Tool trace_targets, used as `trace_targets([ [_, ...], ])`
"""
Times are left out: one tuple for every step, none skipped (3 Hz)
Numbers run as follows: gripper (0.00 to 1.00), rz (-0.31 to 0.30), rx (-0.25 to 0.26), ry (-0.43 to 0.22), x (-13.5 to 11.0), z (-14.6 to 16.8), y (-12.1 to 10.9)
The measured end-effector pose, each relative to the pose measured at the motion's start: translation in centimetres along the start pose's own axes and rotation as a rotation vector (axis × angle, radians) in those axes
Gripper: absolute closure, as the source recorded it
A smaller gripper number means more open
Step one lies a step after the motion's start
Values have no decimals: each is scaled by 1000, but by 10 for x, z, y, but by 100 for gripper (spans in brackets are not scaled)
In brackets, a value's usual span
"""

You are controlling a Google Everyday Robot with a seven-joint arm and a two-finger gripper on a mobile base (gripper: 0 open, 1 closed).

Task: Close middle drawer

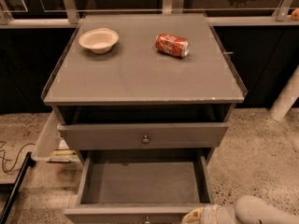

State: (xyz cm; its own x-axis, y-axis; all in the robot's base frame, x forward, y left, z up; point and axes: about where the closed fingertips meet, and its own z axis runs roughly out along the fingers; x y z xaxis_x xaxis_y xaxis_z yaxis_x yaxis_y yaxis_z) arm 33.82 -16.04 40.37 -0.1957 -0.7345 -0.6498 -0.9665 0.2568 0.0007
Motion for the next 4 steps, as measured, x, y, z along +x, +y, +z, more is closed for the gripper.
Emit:
trace_targets([
  [81, 0, 0, 0, 0, 0, 0],
  [58, 0, -1, 0, 0, 0, 0],
  [34, 0, -1, 0, 0, 0, 0],
  [11, 0, -1, -1, 0, 1, 0],
])
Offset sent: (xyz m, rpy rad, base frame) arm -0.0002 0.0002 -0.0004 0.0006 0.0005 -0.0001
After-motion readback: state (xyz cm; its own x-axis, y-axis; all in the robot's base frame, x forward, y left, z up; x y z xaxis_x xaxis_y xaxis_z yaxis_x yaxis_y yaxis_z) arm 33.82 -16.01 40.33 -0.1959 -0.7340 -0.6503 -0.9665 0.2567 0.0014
